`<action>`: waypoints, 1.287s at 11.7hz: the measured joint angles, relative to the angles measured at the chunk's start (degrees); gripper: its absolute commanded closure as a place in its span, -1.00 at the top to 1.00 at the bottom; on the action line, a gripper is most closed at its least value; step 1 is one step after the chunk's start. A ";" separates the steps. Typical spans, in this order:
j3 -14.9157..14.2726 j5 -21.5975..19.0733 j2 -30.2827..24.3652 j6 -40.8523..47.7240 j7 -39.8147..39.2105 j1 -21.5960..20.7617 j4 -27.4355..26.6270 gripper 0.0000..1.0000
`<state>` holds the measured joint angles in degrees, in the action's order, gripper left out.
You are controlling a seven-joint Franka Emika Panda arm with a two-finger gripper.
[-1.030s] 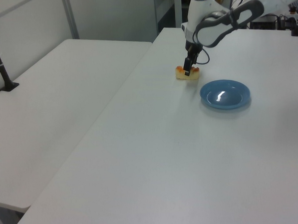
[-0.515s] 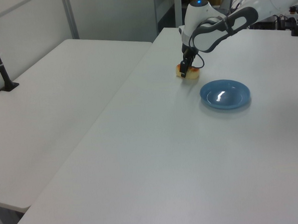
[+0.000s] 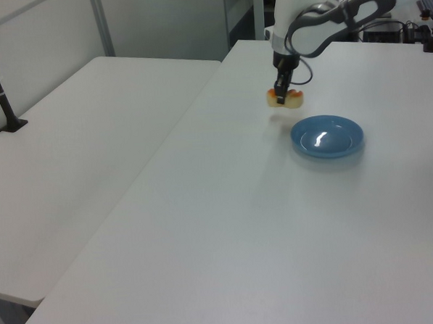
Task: Put the bread on a plate
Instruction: 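Carry the bread over the blue plate and lower it down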
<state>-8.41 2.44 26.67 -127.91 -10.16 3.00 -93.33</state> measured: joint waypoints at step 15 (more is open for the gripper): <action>0.05 -0.01 -12.42 9.69 -4.32 -8.95 -17.72 1.00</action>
<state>-8.35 2.44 14.25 -118.22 -14.48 -5.95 -111.05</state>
